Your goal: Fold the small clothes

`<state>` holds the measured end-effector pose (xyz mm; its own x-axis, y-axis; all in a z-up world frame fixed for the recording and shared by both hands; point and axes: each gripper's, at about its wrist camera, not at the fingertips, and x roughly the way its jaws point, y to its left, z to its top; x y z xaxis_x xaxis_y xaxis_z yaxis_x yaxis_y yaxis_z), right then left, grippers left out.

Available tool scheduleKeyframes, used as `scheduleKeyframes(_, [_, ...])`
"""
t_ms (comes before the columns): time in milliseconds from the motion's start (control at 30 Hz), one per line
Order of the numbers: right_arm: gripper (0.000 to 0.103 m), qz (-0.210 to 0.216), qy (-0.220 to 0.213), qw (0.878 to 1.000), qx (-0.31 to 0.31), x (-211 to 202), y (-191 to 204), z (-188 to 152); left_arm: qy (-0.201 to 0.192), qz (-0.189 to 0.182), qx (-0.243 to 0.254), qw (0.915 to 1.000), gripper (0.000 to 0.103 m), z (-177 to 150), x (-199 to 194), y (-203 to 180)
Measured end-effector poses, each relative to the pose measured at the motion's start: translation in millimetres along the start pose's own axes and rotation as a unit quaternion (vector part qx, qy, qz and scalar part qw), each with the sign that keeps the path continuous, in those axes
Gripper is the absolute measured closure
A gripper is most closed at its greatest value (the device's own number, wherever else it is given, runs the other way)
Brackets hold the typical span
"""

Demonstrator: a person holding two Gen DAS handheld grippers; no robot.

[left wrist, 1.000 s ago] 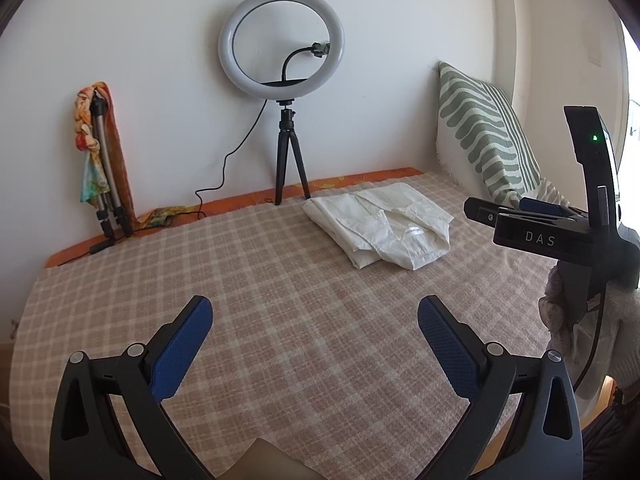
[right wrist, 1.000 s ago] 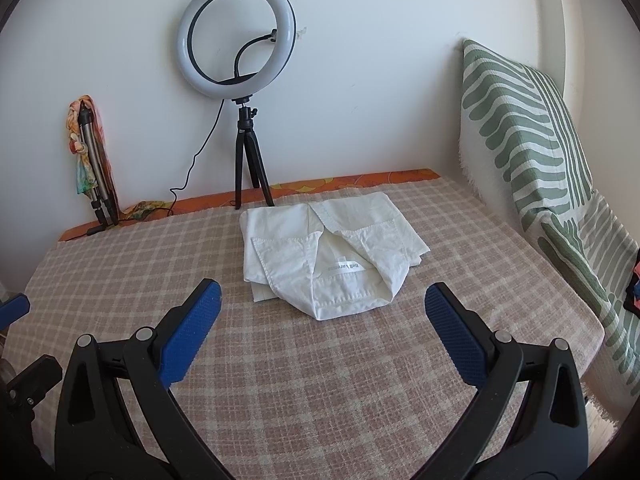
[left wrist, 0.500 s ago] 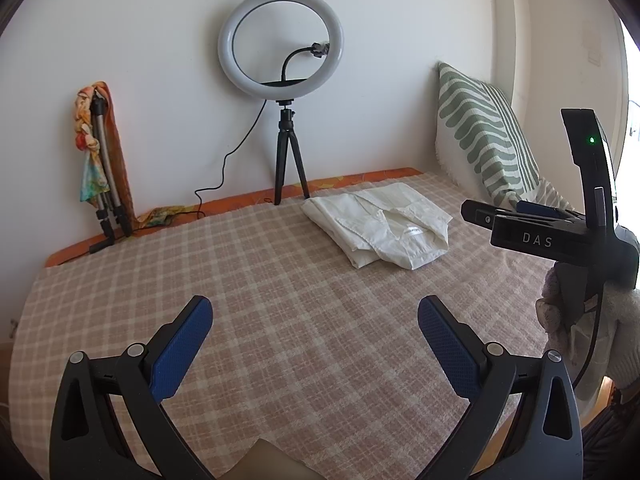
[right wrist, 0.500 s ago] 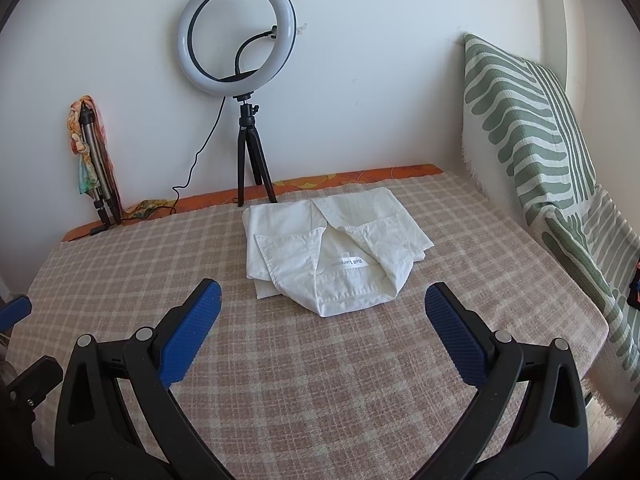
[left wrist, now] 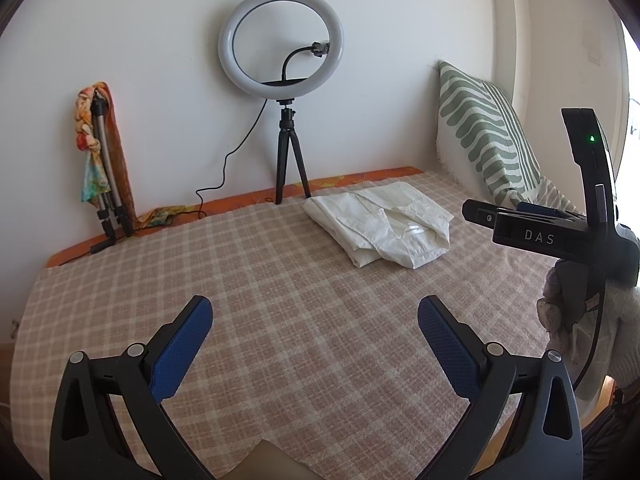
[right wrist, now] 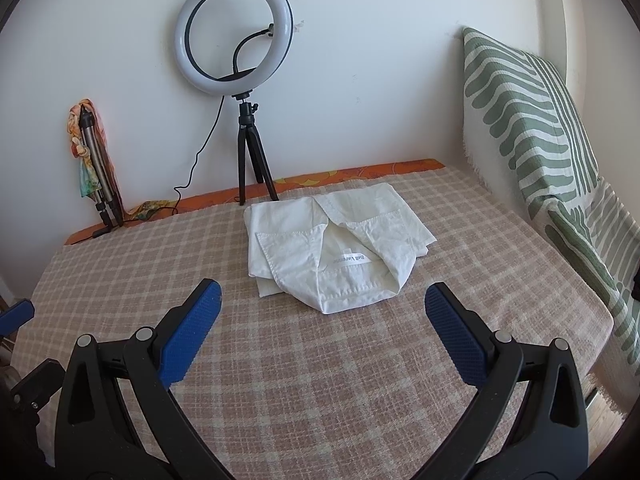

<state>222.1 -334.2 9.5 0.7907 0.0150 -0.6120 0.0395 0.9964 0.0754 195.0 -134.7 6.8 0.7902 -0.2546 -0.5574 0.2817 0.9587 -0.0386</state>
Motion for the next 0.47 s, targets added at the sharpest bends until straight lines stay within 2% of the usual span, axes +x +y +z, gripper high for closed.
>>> scheduleKeyframes(467, [0.0,0.005,0.005,1.0,-0.003,2.2,1.4,-1.0,-0.001,0.002,-0.002,1.0,0.001,0.1,0.4,2.9])
